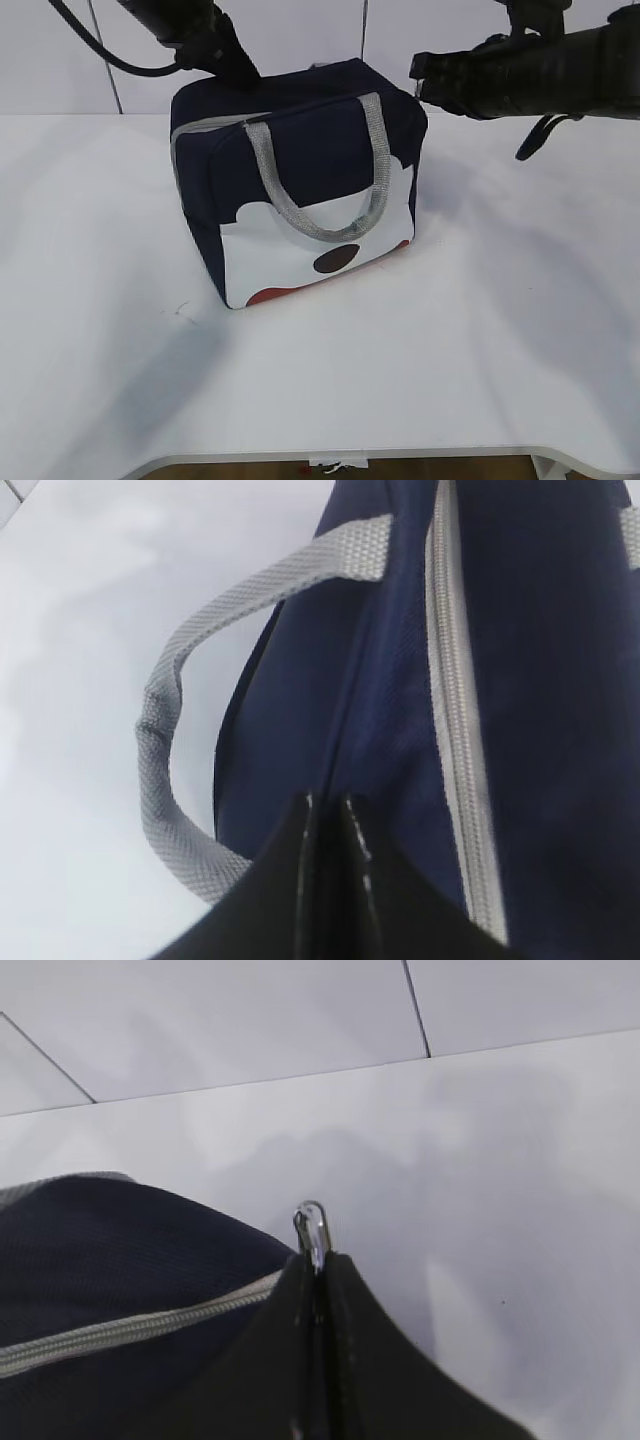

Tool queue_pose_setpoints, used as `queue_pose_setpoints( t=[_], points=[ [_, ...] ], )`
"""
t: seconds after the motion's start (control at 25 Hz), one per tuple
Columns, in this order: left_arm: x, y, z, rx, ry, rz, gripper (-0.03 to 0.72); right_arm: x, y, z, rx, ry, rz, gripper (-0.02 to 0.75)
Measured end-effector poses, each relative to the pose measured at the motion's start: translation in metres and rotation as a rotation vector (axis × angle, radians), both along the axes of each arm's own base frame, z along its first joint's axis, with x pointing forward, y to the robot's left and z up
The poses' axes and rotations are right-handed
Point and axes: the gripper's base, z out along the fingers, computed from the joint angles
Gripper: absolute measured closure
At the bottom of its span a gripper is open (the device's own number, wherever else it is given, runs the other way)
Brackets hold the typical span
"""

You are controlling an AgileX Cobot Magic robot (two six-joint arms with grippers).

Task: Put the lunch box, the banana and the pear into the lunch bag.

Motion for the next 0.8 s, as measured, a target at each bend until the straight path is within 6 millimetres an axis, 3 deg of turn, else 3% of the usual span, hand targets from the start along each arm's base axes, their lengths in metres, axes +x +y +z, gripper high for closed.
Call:
queue_pose_setpoints(
  t=[0.44, 0.8],
  points=[
    [-0.001, 0.002, 0.002, -0.010, 0.013, 0.016, 0.676, -0.001, 0.002, 0.002, 0.060, -0.003, 0.054, 0.747],
    [-0.011, 0.003, 0.024, -0.048, -0.005, 0.021, 0.677, 0.005, -0.009, -0.008, 0.065, 0.021, 0.031, 0.746]
  ],
)
